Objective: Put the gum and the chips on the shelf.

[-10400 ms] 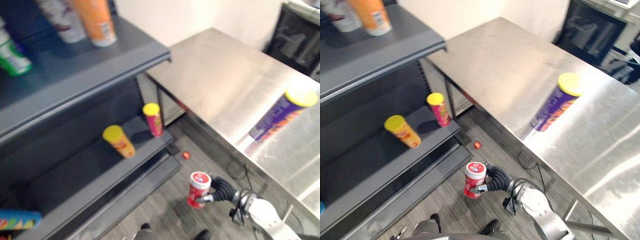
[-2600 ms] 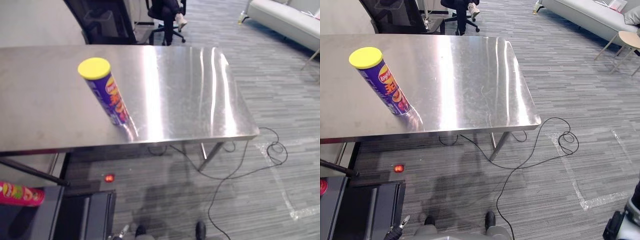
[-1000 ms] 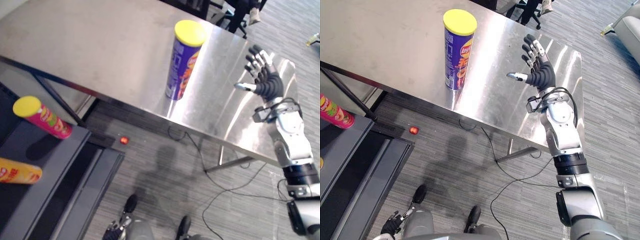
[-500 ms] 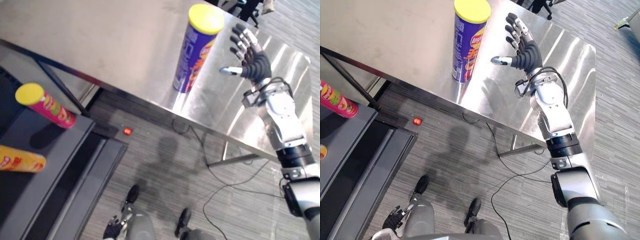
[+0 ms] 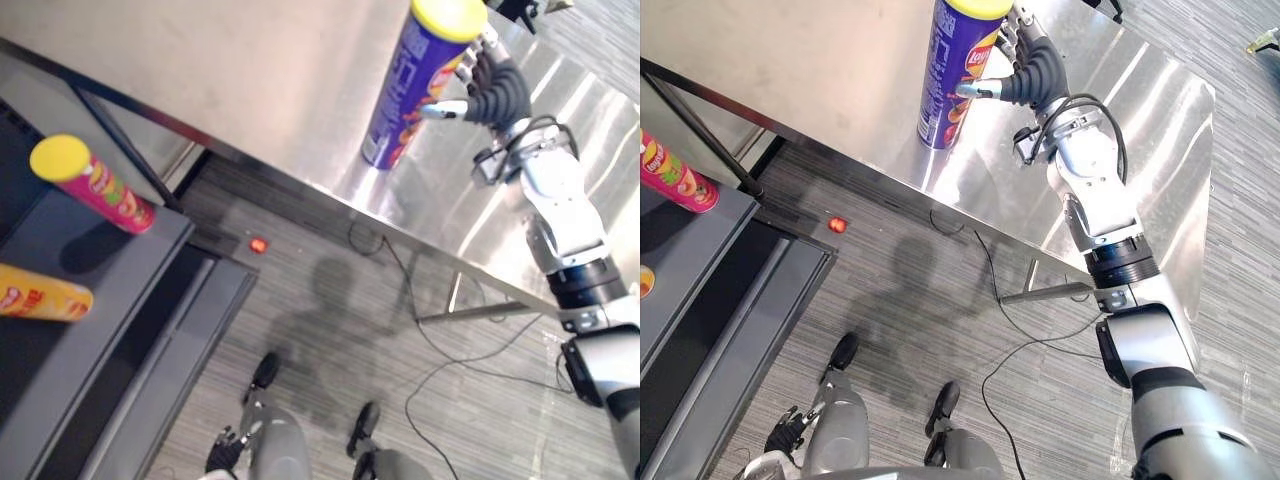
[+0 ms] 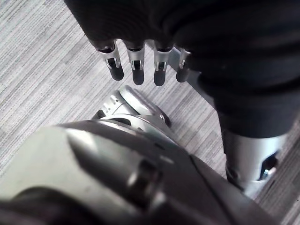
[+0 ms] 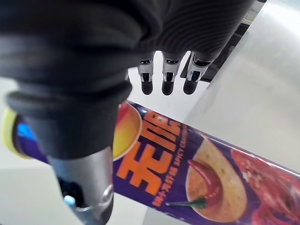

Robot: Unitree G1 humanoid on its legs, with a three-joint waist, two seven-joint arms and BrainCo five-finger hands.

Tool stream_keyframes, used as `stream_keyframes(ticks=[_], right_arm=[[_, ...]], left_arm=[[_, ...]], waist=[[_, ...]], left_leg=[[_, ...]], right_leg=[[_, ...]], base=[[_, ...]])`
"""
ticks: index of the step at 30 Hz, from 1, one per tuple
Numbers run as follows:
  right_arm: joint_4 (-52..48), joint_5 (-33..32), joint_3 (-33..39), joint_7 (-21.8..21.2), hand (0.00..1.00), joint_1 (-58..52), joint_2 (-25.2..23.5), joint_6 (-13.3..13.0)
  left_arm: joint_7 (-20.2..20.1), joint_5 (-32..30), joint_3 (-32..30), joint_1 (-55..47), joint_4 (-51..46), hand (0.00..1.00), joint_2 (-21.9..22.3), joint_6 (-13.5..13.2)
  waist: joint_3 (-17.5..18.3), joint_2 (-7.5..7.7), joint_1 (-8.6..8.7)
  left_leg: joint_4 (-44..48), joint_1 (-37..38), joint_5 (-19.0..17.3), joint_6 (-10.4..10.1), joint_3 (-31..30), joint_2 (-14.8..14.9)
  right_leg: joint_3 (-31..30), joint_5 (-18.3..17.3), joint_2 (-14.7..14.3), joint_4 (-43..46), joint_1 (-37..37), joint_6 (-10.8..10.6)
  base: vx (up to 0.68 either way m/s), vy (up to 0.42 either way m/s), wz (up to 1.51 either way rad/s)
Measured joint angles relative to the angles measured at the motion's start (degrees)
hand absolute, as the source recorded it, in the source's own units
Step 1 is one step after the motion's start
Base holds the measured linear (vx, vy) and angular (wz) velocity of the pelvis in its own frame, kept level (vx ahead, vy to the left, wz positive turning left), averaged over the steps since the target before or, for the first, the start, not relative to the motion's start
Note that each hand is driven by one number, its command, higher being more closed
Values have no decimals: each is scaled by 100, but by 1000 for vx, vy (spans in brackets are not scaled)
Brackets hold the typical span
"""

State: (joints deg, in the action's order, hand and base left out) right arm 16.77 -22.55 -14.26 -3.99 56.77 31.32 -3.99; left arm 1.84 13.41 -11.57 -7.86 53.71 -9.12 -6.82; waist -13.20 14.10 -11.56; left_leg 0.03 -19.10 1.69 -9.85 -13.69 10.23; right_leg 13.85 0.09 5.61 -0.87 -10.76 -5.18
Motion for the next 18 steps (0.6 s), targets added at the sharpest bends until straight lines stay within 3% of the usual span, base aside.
stream_keyframes(ticks=[16,17,18], right_arm=[[440,-278,-37,16,0,351,-2,23],[439,-303,-38,13,100,362,-2,25],[439,-378,-38,10,100,395,-2,24]], left_arm=[[55,328,-4,151,-8,0,21,-2],[60,338,-8,150,-8,0,21,-3],[63,339,-16,151,-9,0,17,-5]], waist=[[-251,27,-122],[-283,42,-127],[-306,53,-125]], left_leg=[[-11,-136,25,-35,-25,77],[-9,-140,25,-35,-18,88],[-7,-165,29,-42,-14,101]], right_leg=[[-36,50,-83,-49,-118,-4],[-44,91,-95,-84,-115,-2],[-57,126,-110,-114,-124,-2]], base=[[17,-3,-1],[13,3,-3],[9,6,-3]])
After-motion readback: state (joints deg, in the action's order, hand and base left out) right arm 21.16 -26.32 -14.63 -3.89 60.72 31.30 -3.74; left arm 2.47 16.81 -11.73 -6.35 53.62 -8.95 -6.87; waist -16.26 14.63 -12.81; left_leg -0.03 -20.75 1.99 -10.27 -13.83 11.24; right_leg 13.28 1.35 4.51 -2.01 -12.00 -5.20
